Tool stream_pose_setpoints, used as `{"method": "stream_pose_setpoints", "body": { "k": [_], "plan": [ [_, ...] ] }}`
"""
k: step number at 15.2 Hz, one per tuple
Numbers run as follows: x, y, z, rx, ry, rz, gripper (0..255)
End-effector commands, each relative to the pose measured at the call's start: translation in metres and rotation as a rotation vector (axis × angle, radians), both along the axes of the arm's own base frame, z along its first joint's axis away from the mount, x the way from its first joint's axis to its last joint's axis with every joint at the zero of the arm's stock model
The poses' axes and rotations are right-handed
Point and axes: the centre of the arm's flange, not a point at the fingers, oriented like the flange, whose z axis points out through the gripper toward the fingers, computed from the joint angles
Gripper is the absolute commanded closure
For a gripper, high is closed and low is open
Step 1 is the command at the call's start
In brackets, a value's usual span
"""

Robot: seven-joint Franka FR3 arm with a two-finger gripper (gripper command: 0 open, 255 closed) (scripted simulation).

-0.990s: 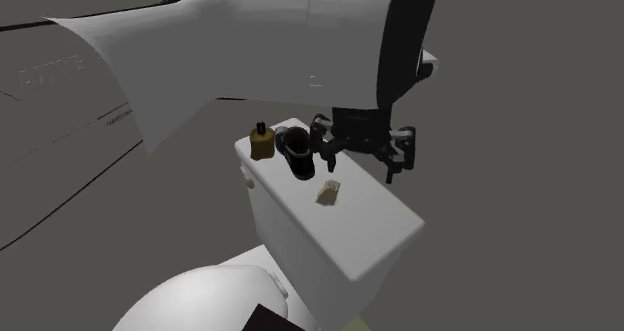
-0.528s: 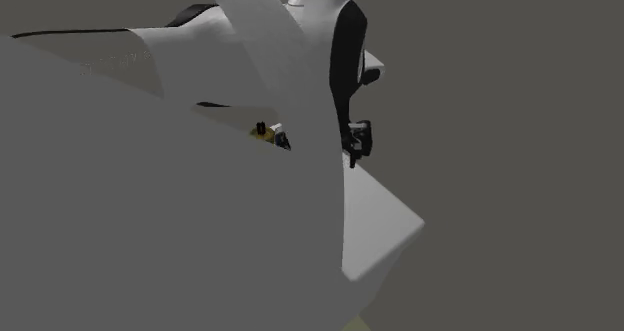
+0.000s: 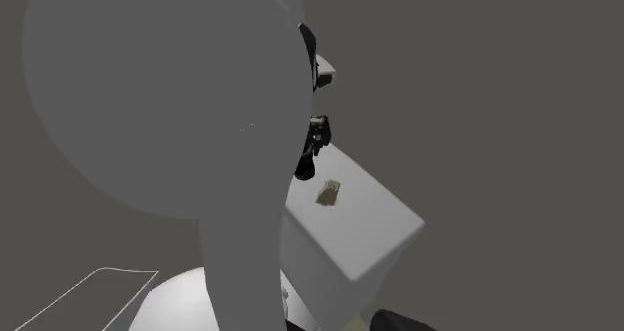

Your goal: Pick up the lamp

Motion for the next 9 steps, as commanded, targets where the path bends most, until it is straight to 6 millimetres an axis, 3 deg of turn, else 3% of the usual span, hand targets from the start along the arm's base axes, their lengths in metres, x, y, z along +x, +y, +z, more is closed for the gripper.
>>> {"method": "stream_pose_setpoints", "body": {
  "k": [1,9],
  "plan": [
    [0.011,0.020,-0.008,0.011,-0.007,0.006,0],
    [0.047,0.106,-0.040,0.049,-0.035,0.035,0]
  ]
}}
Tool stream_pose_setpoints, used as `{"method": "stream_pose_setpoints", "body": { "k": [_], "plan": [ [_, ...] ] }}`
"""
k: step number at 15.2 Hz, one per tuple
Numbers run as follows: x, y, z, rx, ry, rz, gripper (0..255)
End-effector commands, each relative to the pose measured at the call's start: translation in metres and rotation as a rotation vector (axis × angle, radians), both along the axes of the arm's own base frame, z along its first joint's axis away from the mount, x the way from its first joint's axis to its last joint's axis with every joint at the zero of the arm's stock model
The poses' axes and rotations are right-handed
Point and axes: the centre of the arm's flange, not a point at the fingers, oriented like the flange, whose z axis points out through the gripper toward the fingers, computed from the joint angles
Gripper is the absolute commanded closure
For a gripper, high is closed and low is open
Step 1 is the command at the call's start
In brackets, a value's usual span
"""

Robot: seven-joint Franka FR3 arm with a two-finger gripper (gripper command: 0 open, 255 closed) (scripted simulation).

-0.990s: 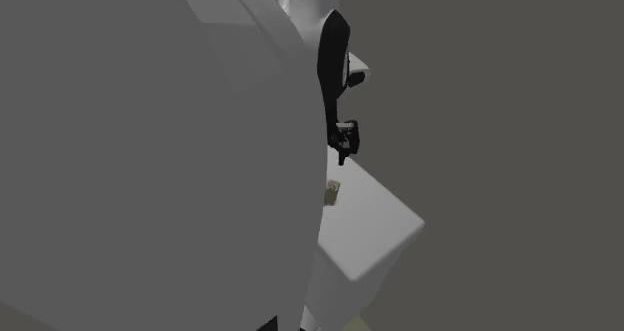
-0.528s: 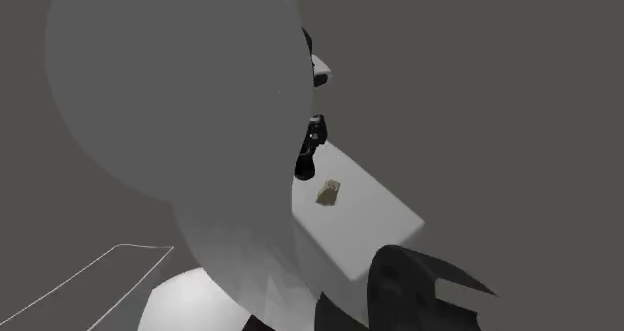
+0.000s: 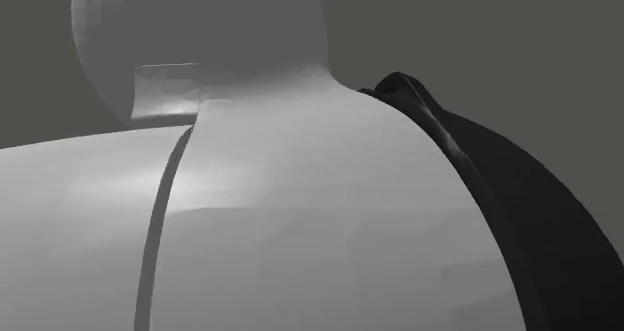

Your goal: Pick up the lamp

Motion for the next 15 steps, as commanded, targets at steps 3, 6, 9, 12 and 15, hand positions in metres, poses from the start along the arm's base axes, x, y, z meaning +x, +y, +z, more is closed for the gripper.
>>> {"method": "stream_pose_setpoints", "body": {
  "k": [3,6,9,12,15],
  "plan": [
    [0.019,0.045,-0.018,0.020,-0.014,0.014,0],
    [0.020,0.048,-0.029,0.022,-0.015,0.015,0],
    [0.020,0.048,-0.045,0.022,-0.015,0.015,0],
    [0.020,0.048,-0.058,0.022,-0.015,0.015,0],
    [0.017,0.048,-0.063,0.020,-0.015,0.014,255]
  ]
}}
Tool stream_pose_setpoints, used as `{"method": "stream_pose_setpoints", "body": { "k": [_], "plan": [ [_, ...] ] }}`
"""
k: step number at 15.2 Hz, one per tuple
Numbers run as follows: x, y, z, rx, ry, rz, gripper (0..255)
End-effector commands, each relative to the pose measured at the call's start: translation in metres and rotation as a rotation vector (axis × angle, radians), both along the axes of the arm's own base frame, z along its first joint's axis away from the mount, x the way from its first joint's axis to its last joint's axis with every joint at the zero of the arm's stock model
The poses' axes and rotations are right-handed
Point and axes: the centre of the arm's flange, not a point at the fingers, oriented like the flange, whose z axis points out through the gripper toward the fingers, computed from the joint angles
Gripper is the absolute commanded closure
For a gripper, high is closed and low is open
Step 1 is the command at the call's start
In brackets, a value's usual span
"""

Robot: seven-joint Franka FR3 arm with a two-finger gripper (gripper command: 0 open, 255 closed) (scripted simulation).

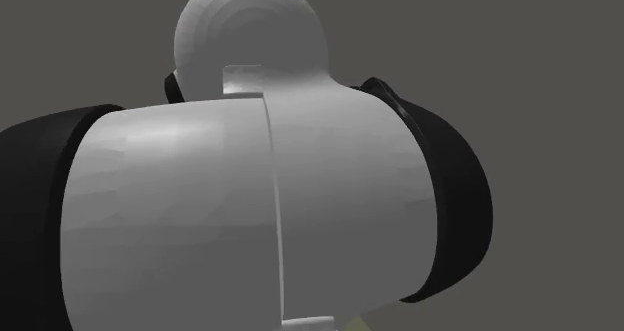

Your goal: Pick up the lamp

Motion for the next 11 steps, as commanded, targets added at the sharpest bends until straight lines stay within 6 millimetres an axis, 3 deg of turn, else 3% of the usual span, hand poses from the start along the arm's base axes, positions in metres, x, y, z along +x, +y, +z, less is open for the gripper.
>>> {"method": "stream_pose_setpoints", "body": {
  "k": [1,3,7,8,11],
  "plan": [
    [-0.007,-0.002,-0.031,-0.066,0.081,-0.006,255],
    [-0.004,0.007,-0.021,-0.066,0.081,-0.008,255],
    [-0.004,0.012,-0.021,-0.066,0.081,-0.009,255],
    [-0.001,-0.006,-0.020,-0.064,0.081,-0.006,255],
    [-0.001,-0.006,-0.004,-0.064,0.081,-0.006,255]
  ]
}}
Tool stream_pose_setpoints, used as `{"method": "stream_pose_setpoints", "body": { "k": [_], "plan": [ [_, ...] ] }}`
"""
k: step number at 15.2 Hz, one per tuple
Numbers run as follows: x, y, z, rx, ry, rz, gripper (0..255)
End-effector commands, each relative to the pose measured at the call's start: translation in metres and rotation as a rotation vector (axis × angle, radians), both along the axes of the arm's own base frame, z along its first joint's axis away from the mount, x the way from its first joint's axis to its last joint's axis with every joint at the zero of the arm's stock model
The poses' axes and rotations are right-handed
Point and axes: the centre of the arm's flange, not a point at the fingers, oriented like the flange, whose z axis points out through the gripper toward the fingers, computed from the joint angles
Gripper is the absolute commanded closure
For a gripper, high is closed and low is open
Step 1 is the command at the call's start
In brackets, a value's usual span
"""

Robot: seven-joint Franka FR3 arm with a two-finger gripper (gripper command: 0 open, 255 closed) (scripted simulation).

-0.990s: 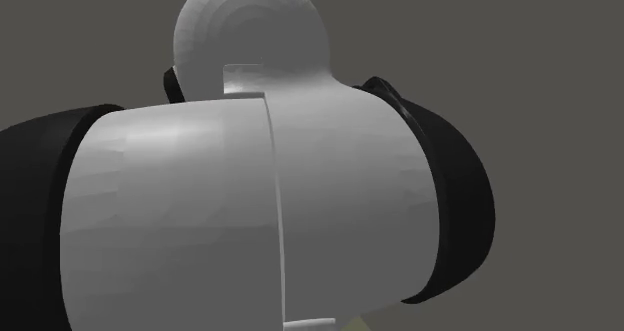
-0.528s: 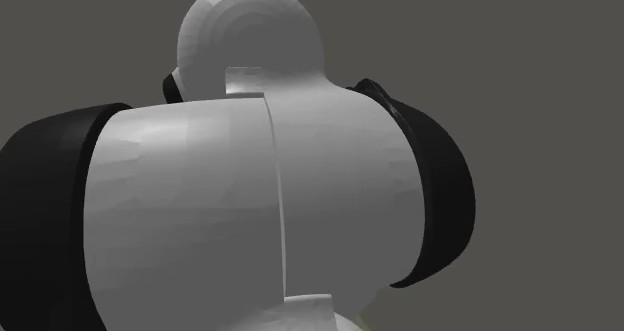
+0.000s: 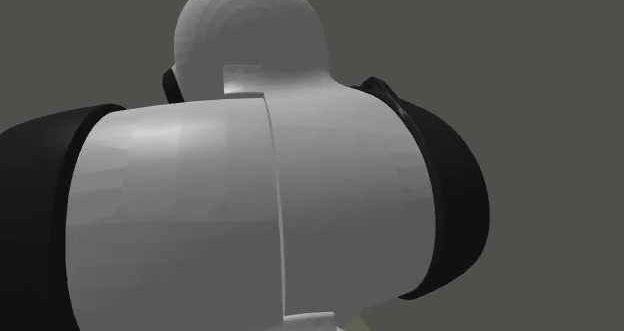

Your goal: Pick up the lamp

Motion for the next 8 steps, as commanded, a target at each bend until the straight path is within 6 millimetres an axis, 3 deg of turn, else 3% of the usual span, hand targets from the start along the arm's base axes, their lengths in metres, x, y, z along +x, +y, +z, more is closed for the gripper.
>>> {"method": "stream_pose_setpoints", "body": {
  "k": [1,8],
  "plan": [
    [0.002,-0.004,0.005,-0.008,0.010,-0.005,255],
    [0.002,-0.004,0.042,-0.008,0.010,-0.005,255]
  ]
}}
